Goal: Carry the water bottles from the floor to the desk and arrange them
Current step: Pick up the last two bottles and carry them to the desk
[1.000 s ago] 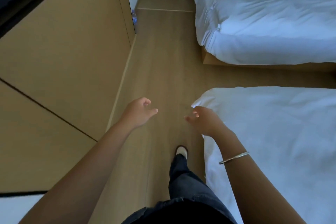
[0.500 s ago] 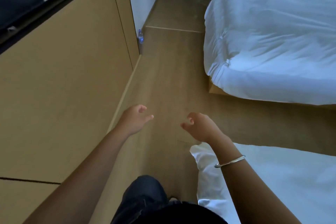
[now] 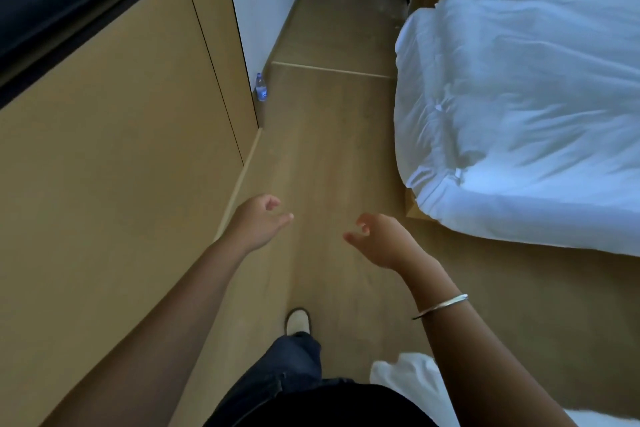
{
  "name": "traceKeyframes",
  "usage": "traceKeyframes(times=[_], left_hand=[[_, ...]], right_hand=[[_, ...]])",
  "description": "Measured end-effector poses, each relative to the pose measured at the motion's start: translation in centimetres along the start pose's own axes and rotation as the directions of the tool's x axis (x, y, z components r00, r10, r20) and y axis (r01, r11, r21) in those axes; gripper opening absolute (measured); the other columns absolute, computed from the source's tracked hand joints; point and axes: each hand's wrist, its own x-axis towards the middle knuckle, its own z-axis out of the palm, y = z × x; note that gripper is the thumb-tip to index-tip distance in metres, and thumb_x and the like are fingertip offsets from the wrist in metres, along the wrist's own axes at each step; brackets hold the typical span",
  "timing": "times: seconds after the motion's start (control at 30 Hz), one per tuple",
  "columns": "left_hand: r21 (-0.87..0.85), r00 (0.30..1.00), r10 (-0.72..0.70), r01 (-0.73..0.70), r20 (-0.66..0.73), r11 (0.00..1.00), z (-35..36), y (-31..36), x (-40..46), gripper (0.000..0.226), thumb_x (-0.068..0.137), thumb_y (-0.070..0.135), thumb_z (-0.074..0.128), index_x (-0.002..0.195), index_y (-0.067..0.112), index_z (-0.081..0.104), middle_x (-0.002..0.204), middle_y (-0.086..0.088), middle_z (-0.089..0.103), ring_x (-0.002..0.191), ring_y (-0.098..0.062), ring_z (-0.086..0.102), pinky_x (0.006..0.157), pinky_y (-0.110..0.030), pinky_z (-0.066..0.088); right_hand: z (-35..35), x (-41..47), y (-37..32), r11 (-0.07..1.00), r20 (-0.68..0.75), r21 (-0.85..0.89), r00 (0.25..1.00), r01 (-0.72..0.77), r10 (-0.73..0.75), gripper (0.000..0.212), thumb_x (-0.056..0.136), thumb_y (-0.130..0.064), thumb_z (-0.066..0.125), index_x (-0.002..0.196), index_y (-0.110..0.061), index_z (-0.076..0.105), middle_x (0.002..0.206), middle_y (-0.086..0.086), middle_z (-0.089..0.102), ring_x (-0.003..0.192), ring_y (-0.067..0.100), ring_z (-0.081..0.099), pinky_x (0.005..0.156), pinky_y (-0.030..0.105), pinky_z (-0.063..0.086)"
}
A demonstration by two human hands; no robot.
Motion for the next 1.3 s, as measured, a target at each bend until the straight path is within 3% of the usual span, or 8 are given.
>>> traceKeyframes(times=[0.53,1.0,1.13,1.3], left_hand=[[0.003,0.995,-0.098,0.098,0.035,0.995,-3.3,5.3,26.0,0.041,0.084,0.025,0.065,0.12,0.007,0.057,0.127,-0.008,0.057,0.115,-0.023,0.055,0.096,-0.03,0.041],[-0.133,0.98,-0.198,0.193,-0.021,0.972,-3.9,18.4,54.4,0.044,0.085,0.026,0.064,0.124,0.007,0.055,0.13,-0.009,0.056,0.127,-0.023,0.046,0.098,-0.029,0.039],[-0.161,0.963,-0.266,0.258,-0.031,0.953,-4.9,18.8,60.3,0.041,0.083,0.028,0.065,0.117,0.007,0.059,0.118,-0.01,0.061,0.11,-0.027,0.057,0.082,-0.029,0.043],[-0.231,0.95,-0.307,0.287,-0.052,0.93,-6.7,19.4,68.6,0.048,0.084,0.025,0.066,0.126,0.007,0.053,0.125,-0.009,0.058,0.11,-0.024,0.056,0.082,-0.025,0.042]], right_hand=[[-9.0,26.9,-2.9,1.0,0.076,0.005,0.997,-0.018,0.018,0.052,0.09,-0.046,0.051,0.13,-0.013,0.047,0.127,0.007,0.057,0.113,0.024,0.055,0.093,0.035,0.047],[-27.3,58.0,-2.8,0.992,0.09,-0.068,0.991,0.107,-0.101,0.052,0.091,-0.045,0.051,0.13,-0.012,0.049,0.128,0.008,0.057,0.115,0.025,0.054,0.094,0.035,0.045],[-30.1,64.6,-4.5,0.985,0.112,-0.071,0.983,0.155,-0.147,0.051,0.091,-0.045,0.051,0.13,-0.012,0.049,0.129,0.008,0.057,0.116,0.025,0.054,0.096,0.035,0.043],[-31.8,72.7,-7.1,0.982,0.188,-0.054,0.967,0.183,-0.17,0.053,0.091,-0.044,0.051,0.133,-0.012,0.046,0.131,0.009,0.055,0.12,0.025,0.052,0.098,0.034,0.041]])
